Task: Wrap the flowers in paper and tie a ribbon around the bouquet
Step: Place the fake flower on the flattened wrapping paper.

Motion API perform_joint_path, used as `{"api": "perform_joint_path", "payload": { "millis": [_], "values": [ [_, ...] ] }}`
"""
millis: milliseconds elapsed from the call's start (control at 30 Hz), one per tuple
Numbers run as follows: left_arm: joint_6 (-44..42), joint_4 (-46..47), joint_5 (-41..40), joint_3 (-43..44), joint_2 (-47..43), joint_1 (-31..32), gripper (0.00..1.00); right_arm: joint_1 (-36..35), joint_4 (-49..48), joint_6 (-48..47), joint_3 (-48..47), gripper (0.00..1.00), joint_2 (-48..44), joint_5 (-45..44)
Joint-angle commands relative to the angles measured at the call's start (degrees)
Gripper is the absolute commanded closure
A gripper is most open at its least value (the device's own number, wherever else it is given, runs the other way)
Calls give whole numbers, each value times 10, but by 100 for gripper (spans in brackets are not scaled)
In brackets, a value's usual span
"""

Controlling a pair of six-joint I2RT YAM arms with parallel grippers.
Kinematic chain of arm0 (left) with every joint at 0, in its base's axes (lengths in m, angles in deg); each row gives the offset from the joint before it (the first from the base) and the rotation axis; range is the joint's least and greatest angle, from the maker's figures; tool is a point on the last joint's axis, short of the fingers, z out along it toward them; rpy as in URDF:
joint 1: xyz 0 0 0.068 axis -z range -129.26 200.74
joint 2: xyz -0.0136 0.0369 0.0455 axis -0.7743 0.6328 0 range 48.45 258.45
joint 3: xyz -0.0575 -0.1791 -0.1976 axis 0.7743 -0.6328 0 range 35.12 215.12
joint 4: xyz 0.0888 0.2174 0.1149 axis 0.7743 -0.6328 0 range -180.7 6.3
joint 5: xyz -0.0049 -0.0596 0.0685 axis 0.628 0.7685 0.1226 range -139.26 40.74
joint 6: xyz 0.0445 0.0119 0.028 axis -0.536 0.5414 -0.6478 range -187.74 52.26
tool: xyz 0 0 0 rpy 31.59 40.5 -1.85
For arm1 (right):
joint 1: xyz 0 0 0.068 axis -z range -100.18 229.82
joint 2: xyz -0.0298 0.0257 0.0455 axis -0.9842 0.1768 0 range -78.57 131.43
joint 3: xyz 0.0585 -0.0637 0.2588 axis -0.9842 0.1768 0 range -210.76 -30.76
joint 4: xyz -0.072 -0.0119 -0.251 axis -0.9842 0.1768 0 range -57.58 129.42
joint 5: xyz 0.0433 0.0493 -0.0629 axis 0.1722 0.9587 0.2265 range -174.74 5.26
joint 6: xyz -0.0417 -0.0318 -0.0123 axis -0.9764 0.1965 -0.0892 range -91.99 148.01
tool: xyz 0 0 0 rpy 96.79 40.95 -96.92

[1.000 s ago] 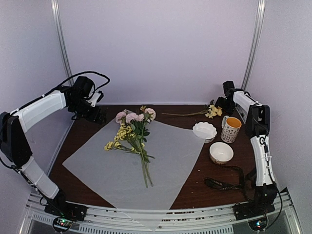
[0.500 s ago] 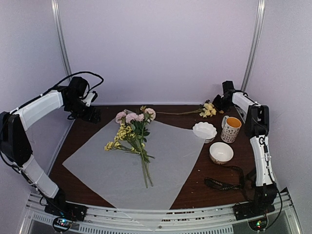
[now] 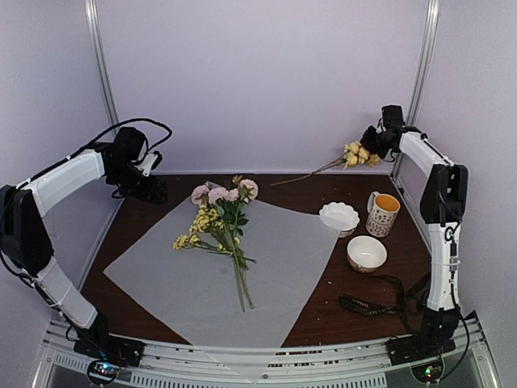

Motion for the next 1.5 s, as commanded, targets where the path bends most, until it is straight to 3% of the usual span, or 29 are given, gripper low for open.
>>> {"api": "perform_joint_path", "payload": {
  "millis": [0, 133, 367, 667, 767, 867, 967, 1167, 1467],
  "values": [
    [0, 12, 15, 6, -30, -4, 3, -19, -33, -75, 19, 100, -133, -22],
    [-2, 28, 31, -4, -48, -3, 5, -46, -6, -142, 37, 100, -213, -49],
    [-23, 91, 128, -36, -109, 22, 7, -108, 14, -255, 105, 100, -362, -84],
    [-30, 90, 99, -40, -135, 44, 7, -272, 99, -362, 145, 100, -485, -28],
    [-21, 77, 83, -35, -126, 44, 7, -322, 48, -348, 245, 100, -533, 38],
    [-8, 77, 87, -32, -117, 44, 6, -373, -74, -308, 371, 100, -566, 109],
    [0, 77, 92, -32, -113, 44, 6, -414, -231, -253, 468, 100, -544, 176],
    [2, 78, 82, -35, -111, 44, 6, -450, -198, -265, 338, 100, -376, 191],
    [-2, 79, 69, -37, -110, 44, 6, -481, -316, -196, 343, 100, -298, 99]
  ]
}}
